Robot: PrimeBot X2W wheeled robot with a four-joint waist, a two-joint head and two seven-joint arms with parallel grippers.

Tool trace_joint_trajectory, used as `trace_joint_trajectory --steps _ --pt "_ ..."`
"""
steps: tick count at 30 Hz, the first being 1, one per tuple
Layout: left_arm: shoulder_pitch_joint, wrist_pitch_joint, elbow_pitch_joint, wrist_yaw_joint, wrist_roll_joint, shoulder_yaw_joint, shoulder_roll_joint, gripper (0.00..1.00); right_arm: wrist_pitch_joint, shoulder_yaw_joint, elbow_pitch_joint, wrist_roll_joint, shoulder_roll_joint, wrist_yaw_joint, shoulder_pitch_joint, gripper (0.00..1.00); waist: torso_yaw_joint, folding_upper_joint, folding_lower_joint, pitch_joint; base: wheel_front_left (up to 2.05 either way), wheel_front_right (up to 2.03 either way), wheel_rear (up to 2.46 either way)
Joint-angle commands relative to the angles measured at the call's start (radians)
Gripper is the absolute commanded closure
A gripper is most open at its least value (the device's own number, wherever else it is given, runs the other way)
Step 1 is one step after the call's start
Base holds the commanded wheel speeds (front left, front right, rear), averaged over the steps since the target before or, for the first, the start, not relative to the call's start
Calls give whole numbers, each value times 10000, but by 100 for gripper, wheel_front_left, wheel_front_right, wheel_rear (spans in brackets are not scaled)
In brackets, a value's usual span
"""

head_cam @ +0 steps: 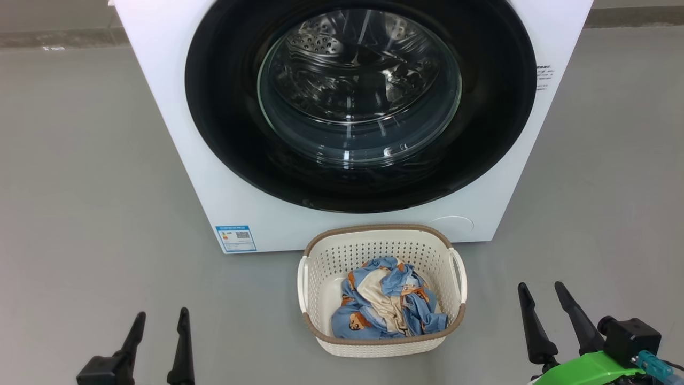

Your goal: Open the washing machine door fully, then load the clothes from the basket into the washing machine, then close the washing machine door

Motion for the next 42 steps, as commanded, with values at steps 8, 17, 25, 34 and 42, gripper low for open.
trace_joint_trajectory --steps 8,17,25,34,42 --pt "-172 -380 -427 37 1125 306 215 0 -361 220 -381 -1103 -34 16 -9 0 27 0 -1 73 0 0 0" --pt "-113 -644 -567 58 2293 334 194 0 -623 218 -431 -2170 -33 17 50 0 71 0 -1 90 0 0 0" --pt "-110 -663 -495 37 2368 464 139 0 -642 145 -407 -2164 -31 17 46 0 77 0 -1 98 0 0 0" --pt "-102 -663 -419 19 2390 623 97 0 -642 28 -456 -2181 -31 17 44 0 46 0 -1 86 0 0 0" --pt "-129 -663 -409 -20 2423 617 95 0 -642 102 -442 -2114 -30 17 49 0 26 0 -1 106 10 26 -35"
